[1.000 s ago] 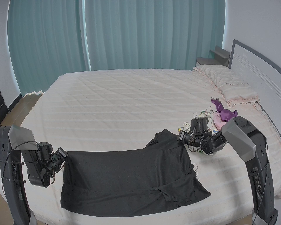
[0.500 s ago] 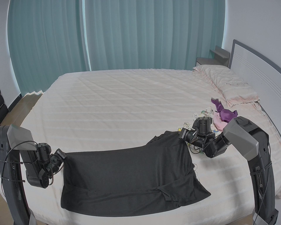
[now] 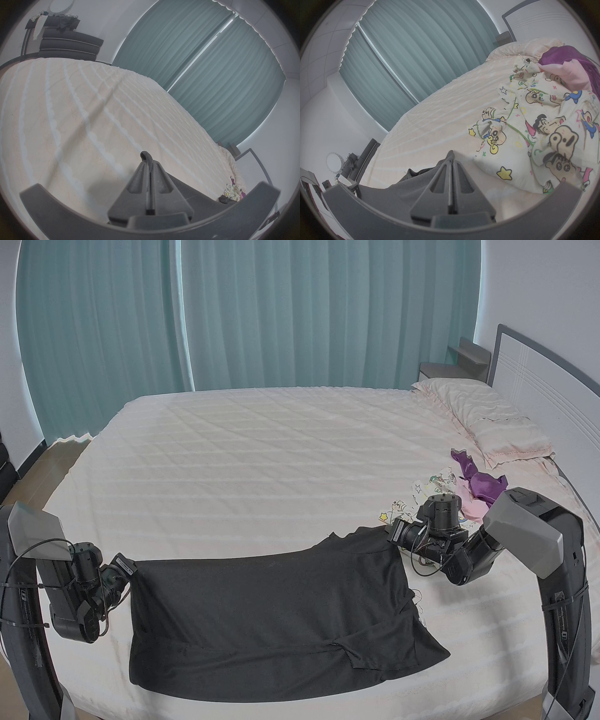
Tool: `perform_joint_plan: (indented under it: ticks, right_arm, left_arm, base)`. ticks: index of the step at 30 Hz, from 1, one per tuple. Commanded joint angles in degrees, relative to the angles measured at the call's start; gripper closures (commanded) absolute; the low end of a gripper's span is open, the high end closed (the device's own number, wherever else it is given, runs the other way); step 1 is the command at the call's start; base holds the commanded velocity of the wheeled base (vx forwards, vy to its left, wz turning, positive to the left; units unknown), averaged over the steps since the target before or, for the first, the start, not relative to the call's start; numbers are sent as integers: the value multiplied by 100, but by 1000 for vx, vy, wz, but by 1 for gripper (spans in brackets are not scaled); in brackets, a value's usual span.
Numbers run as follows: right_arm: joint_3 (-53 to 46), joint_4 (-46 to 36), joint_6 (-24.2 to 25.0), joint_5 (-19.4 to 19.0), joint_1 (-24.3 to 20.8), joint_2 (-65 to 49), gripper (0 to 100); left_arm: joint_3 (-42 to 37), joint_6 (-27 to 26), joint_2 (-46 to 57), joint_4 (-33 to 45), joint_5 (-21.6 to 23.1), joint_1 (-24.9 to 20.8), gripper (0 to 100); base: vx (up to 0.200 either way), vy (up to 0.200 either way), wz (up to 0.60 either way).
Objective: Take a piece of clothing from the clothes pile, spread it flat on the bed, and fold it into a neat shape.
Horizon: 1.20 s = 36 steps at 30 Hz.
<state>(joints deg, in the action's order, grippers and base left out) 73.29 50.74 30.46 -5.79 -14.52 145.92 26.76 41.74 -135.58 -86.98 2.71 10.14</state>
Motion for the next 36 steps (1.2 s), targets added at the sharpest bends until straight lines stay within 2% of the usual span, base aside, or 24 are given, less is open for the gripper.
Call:
perform_joint_plan:
  ticks: [1, 6, 10, 16, 21, 25, 30, 36]
  right_arm:
    - [-263, 68, 12, -45, 81, -310, 100]
    - [-597, 209, 74, -89, 72, -442, 100]
    - [-983, 252, 74, -256, 46, -688, 100]
    - [-1519, 270, 74, -317, 54, -1066, 100]
    - [-1976, 270, 74, -520, 63, -1312, 100]
    - [-2618, 340, 65, -590, 46, -1452, 100]
    - [-3101, 666, 39, -590, 37, -1382, 100]
    - [-3576, 683, -14, -625, 2, -1329, 100]
  left_arm:
    - [-57, -87, 76, -30, 2, -4, 100]
    - [-57, -175, 199, -30, 37, 5, 100]
    - [-145, -491, 243, -30, 37, 23, 100]
    - [-479, -571, 375, -30, 63, 23, 100]
    - [-690, -588, 428, -38, 72, 23, 100]
    - [-1076, -773, 445, -73, 90, 23, 100]
    - [-1568, -957, 384, -302, 336, 23, 100]
    - [-2043, -1239, 357, -302, 591, 14, 100]
  base:
    - [0, 0, 0]
    - [0, 0, 0]
    - [0, 0, 0]
    - [0, 0, 0]
    - [0, 0, 0]
    - [0, 0, 0]
    - [0, 0, 0]
    - [0, 0, 0]
